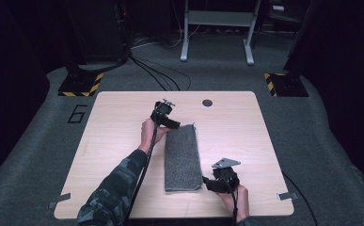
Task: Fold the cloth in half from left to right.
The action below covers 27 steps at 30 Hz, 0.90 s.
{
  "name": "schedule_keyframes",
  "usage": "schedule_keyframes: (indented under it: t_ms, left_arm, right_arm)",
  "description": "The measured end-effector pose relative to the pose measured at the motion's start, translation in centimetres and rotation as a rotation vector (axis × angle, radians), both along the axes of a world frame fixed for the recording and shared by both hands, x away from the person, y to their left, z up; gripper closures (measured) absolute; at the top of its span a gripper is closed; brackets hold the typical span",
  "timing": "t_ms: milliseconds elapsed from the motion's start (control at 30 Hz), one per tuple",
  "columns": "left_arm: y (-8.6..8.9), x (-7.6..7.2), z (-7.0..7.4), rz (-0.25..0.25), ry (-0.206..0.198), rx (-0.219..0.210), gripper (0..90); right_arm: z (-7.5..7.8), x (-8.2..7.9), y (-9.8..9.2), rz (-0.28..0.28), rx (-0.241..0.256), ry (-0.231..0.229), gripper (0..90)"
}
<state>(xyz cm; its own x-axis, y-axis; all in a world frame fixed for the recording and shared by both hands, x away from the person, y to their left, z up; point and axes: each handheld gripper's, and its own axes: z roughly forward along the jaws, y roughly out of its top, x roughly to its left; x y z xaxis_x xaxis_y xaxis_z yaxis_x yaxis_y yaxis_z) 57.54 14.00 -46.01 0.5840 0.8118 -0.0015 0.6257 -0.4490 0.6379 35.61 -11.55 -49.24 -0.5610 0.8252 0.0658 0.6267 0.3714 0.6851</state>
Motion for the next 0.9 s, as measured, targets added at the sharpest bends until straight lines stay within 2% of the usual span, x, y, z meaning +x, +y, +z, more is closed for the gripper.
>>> schedule_keyframes:
  t_ms: [33, 67, 100, 133, 233, 300, 367, 433, 467, 600, 633, 700, 867, 900]
  left_arm:
    - [0.5, -0.2, -0.1, 0.0, 0.004, -0.004, 20.9]
    - [0.5, -0.2, -0.1, 0.0, 0.004, -0.004, 20.2]
    - [1.0, -0.4, -0.4, 0.002, 0.007, -0.009, 20.2]
    - [1.0, -0.4, -0.4, 0.002, 0.007, -0.009, 20.0]
    - [1.9, -0.8, -0.7, 0.008, 0.012, -0.029, 19.2]
    - [2.1, -0.8, -0.8, 0.011, 0.014, -0.03, 18.7]
    - [2.5, -0.8, -0.9, 0.015, 0.014, -0.042, 18.3]
    - [2.8, -0.9, -1.0, 0.019, 0.022, -0.048, 17.9]
    - [2.9, -0.9, -1.0, 0.022, 0.024, -0.056, 17.9]
    - [3.0, -0.8, -1.4, 0.029, 0.025, -0.063, 18.0]
    - [2.9, -0.7, -1.5, 0.026, 0.029, -0.062, 18.0]
    - [2.7, -0.6, -1.9, 0.028, 0.037, -0.065, 18.3]
    - [2.6, -0.3, -2.7, 0.026, 0.047, -0.067, 18.9]
    - [2.5, -0.2, -2.9, 0.036, 0.047, -0.08, 19.5]
  right_arm:
    - [0.3, 1.0, -0.2, 0.031, 0.016, 0.002, 37.3]
    - [0.3, 1.0, -0.2, 0.031, 0.016, 0.002, 37.3]
    - [0.5, 2.2, 0.0, 0.055, 0.028, 0.008, 33.6]
    - [0.5, 2.2, 0.0, 0.055, 0.028, 0.008, 33.6]
    - [1.3, 5.1, 0.8, 0.086, 0.028, 0.004, 24.8]
    - [1.4, 5.6, 0.9, 0.087, 0.019, 0.005, 23.4]
    - [1.7, 7.1, 1.2, 0.09, 0.019, 0.004, 21.4]
    - [2.0, 9.1, 1.5, 0.092, 0.014, 0.003, 20.7]
    - [2.0, 9.1, 1.5, 0.092, 0.014, 0.003, 20.7]
    - [2.2, 11.9, 2.2, 0.097, 0.002, 0.02, 21.2]
    - [2.2, 11.9, 2.2, 0.097, 0.002, 0.02, 21.2]
    - [2.3, 12.9, 2.5, 0.092, 0.005, 0.023, 22.0]
    - [2.3, 15.8, 3.4, 0.084, -0.009, 0.035, 24.1]
    - [2.0, 17.0, 3.8, 0.089, -0.019, 0.048, 25.4]
